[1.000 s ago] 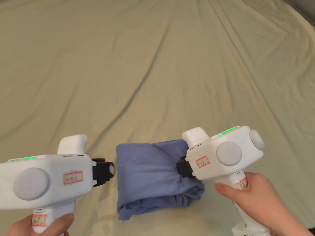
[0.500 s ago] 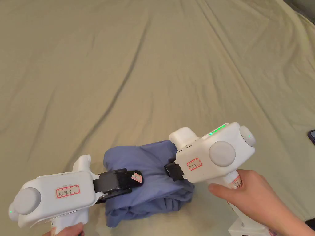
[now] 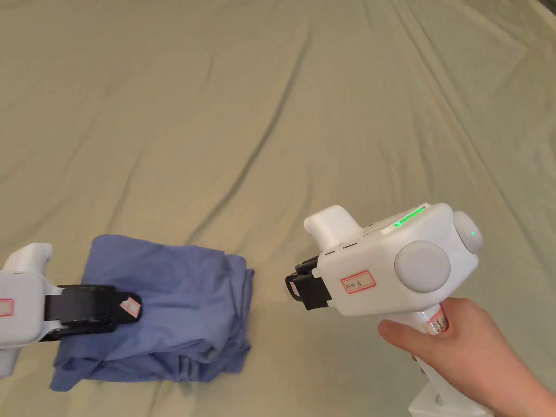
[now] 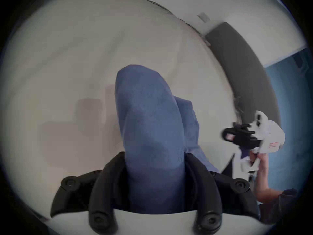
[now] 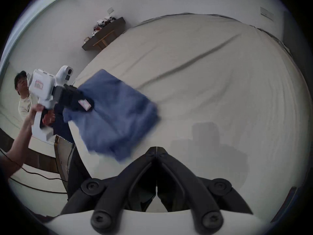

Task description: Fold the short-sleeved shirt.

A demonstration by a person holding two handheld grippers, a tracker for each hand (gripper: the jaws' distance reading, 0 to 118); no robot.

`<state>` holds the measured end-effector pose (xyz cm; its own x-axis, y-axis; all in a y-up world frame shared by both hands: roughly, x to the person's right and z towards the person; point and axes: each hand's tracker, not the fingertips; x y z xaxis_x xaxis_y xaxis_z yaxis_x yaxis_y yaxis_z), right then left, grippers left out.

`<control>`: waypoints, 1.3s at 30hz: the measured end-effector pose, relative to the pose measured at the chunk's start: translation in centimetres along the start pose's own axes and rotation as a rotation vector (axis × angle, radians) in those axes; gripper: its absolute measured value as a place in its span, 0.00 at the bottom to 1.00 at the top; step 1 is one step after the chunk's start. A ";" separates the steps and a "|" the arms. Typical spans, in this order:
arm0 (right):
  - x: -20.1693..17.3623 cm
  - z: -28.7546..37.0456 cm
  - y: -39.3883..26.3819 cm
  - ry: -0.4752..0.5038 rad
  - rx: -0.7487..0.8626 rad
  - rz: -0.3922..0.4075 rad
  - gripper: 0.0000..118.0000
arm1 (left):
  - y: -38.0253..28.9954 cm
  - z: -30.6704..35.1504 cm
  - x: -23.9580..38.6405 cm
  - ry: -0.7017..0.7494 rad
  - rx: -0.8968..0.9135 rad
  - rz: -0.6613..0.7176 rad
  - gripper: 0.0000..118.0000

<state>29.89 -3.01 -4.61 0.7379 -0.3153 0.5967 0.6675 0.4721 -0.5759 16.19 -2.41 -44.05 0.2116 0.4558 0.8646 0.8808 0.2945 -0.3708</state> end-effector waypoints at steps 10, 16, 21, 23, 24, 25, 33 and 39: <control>-3.2 -2.4 1.9 0.006 -0.035 0.050 0.02 | 2.3 7.1 -14.3 0.348 -0.026 0.160 0.39; -2.8 -2.0 2.0 0.013 -0.040 0.054 0.02 | 0.4 8.2 -14.2 0.527 0.080 0.128 0.88; -1.0 1.2 2.6 -0.034 0.050 0.048 0.02 | -0.1 13.8 -9.1 0.519 0.344 0.161 0.86; -0.1 3.6 2.9 -0.069 0.124 0.039 0.02 | 0.4 15.1 -4.3 0.565 0.480 0.029 0.37; 0.4 5.0 3.1 -0.101 0.168 0.036 0.02 | 0.9 15.5 -2.6 0.579 0.540 -0.032 0.00; 0.8 6.8 3.2 -0.147 0.227 0.033 0.02 | 1.4 15.3 0.3 0.597 0.580 -0.113 0.00; 3.5 17.9 5.7 -0.422 0.612 -0.025 0.02 | 5.0 9.2 19.8 0.521 0.867 -0.313 0.00; 2.8 23.2 7.5 -0.554 0.823 0.016 0.02 | 6.6 9.2 26.6 0.467 0.977 -0.336 0.00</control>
<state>34.69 18.73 5.68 0.4555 0.0261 0.8899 0.2252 0.9637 -0.1435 23.71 19.35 -26.64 0.3450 -0.0677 0.9362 0.2577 0.9659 -0.0252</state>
